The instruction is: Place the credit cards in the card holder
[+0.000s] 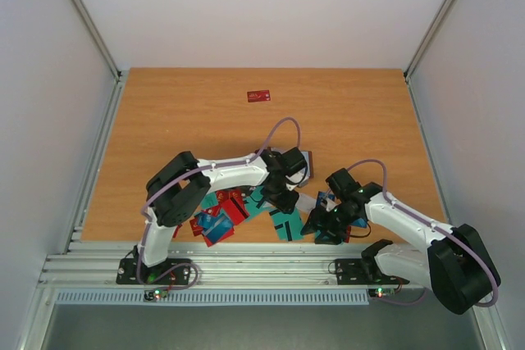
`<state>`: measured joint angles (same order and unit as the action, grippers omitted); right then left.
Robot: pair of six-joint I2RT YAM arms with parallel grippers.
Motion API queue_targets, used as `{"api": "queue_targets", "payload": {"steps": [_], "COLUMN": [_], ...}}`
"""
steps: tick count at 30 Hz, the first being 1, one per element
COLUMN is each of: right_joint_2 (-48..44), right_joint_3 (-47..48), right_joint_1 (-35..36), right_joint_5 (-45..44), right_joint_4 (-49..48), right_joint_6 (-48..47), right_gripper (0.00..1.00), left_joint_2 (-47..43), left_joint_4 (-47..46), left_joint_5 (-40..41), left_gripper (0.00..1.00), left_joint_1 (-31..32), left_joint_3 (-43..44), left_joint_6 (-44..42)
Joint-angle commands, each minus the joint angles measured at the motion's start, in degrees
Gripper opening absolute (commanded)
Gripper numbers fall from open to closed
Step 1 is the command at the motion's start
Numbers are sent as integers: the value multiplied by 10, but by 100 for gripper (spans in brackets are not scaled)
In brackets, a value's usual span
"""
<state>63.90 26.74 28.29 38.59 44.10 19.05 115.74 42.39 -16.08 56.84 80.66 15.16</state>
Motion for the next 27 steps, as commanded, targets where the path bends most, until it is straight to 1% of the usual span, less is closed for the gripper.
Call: {"api": "queue_targets", "payload": {"steps": [1, 9, 17, 21, 27], "right_joint_2": [1, -5, 1, 0, 5], "right_joint_3": [-13, -21, -33, -48, -63], "right_joint_1": [3, 4, 4, 8, 11], "right_joint_5": [-4, 0, 10, 22, 33], "right_joint_4": [-8, -6, -29, -47, -51], "right_joint_6": [24, 29, 37, 48, 47], "right_gripper": [54, 56, 56, 57, 58], "left_joint_2": [25, 23, 6, -7, -28], "left_joint_4": [-5, -48, -74, -73, -47], "left_joint_5": [-31, -90, -94, -93, -82], "left_gripper": [38, 36, 35, 33, 33], "left_joint_1": [-1, 8, 21, 21, 21], "left_joint_3": [9, -47, -87, -85, -51], "left_joint_6": [-43, -45, -25, -15, -13]}}
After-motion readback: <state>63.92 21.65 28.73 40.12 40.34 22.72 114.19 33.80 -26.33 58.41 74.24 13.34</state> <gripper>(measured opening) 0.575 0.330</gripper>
